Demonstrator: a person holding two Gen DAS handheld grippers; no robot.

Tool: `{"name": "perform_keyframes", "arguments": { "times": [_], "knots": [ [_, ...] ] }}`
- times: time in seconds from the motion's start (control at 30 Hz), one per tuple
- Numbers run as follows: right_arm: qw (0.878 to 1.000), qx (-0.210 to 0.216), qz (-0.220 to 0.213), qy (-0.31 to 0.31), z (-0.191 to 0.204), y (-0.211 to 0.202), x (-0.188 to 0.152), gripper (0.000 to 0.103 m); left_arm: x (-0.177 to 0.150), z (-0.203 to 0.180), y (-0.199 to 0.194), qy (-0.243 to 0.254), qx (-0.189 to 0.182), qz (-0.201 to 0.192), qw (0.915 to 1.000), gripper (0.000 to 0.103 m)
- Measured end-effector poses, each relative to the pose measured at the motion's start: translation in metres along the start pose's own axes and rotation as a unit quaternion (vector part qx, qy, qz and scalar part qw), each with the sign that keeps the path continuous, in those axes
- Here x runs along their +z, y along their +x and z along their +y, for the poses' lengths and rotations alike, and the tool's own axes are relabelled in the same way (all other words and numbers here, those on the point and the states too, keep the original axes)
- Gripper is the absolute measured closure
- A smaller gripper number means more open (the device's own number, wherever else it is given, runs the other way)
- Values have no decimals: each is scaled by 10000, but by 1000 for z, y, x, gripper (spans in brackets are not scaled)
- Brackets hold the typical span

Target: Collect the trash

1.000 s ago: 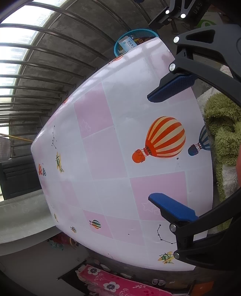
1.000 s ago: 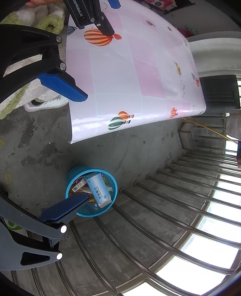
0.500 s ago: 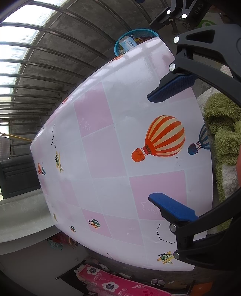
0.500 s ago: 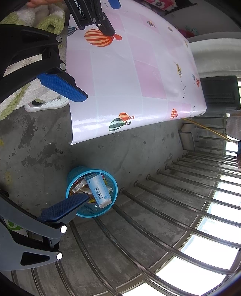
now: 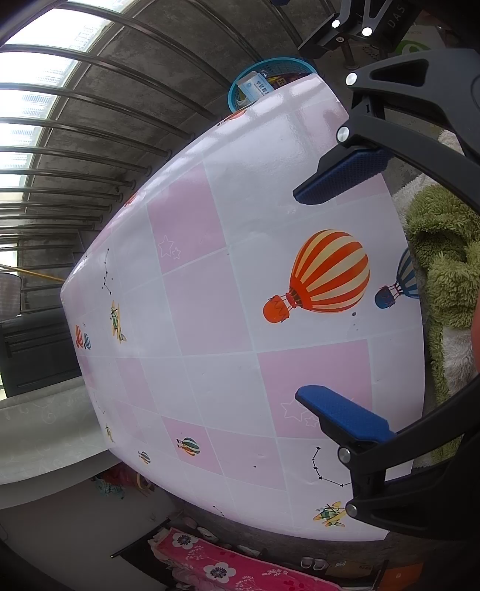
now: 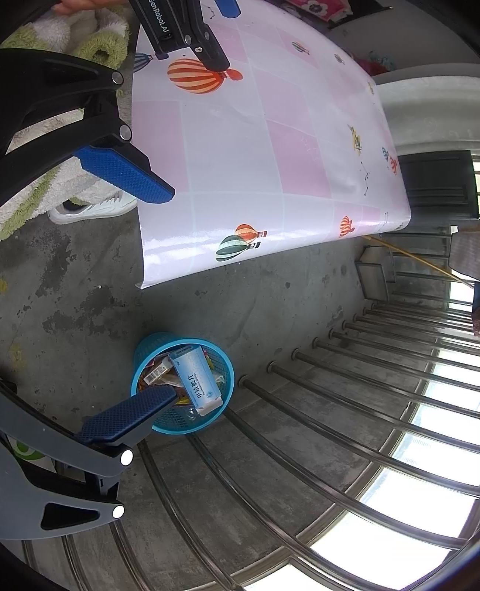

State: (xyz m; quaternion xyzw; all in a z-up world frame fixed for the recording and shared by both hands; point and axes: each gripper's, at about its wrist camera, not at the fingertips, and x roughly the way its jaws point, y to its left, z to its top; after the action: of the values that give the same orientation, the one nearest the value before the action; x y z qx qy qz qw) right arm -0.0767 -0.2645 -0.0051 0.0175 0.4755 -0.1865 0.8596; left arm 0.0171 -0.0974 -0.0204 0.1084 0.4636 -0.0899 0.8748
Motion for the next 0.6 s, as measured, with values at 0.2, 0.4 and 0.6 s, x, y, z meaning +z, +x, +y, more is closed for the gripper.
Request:
{"name": "perform_keyframes", "arguments": {
  "times": [0.2, 0.4, 0.6],
  "knots": [
    [10000, 3, -1, -2, 0, 0, 0, 7, 0, 0, 0, 2, 2, -3, 10000, 9],
    [10000, -3, -2, -5, 0, 0, 0, 7, 0, 0, 0, 9, -1, 2, 10000, 9],
    [10000, 1, -2, -8, 0, 0, 0, 7, 1, 1, 0, 0, -9, 2, 10000, 9]
  ]
}}
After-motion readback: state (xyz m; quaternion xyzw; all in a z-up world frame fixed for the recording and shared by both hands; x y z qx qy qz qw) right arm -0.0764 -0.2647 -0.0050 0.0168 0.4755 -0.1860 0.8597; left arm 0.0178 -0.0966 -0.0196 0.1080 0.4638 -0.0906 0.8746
